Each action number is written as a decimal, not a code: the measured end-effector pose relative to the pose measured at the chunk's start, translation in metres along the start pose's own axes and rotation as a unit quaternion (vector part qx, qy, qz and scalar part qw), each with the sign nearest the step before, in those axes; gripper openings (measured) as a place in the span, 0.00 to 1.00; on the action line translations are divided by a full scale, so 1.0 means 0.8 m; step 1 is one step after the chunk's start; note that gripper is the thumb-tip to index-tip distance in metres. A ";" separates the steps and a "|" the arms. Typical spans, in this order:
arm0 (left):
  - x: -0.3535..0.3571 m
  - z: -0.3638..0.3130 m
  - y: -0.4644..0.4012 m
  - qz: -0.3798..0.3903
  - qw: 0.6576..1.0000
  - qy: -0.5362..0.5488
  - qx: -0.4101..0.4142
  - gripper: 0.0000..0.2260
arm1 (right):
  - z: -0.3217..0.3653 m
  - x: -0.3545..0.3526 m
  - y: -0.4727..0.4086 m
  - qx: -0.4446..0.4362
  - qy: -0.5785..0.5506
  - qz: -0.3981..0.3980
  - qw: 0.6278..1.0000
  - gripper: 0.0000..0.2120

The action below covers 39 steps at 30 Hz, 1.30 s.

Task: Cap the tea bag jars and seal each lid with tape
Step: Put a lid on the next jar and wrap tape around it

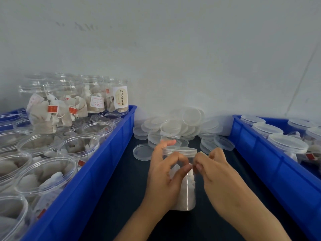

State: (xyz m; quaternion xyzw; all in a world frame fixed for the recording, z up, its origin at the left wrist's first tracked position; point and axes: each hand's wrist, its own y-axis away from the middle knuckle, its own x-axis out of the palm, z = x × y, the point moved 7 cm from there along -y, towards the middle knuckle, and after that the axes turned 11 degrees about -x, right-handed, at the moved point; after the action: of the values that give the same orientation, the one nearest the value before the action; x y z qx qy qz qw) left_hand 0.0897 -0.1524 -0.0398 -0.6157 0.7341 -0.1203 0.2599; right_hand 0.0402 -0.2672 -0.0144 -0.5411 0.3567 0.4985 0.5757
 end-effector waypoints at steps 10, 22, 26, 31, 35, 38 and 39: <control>-0.011 -0.003 -0.008 0.026 0.998 -0.010 -0.049 0.10 | -0.001 -0.002 -0.002 -0.040 0.014 0.049 0.998 0.05; -0.010 -0.002 -0.011 0.043 0.996 -0.064 -0.037 0.09 | -0.031 0.001 -0.006 0.017 -0.038 0.098 0.994 0.09; -0.017 0.001 -0.011 0.047 0.996 -0.054 -0.055 0.10 | -0.045 0.004 -0.012 0.025 -0.090 0.114 0.989 0.16; -0.017 0.001 -0.013 0.058 0.996 -0.029 -0.063 0.10 | -0.050 -0.004 -0.020 -0.038 -0.176 0.055 0.982 0.14; -0.022 0.003 -0.016 0.043 0.997 -0.028 -0.060 0.08 | -0.048 -0.011 -0.024 -0.074 -0.232 -0.004 0.970 0.05; -0.023 0.004 -0.014 0.036 0.998 -0.013 -0.056 0.06 | -0.045 -0.017 -0.025 -0.069 -0.243 -0.051 0.966 0.05; -0.023 0.005 -0.014 0.035 0.998 -0.003 -0.059 0.06 | -0.045 -0.019 -0.026 -0.064 -0.241 -0.072 0.966 0.06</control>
State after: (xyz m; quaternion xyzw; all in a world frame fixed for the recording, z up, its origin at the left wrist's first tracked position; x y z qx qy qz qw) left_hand 0.1031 -0.1368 -0.0333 -0.6041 0.7603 -0.0655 0.2295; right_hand 0.0606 -0.3035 -0.0002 -0.4648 0.1343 0.5933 0.6433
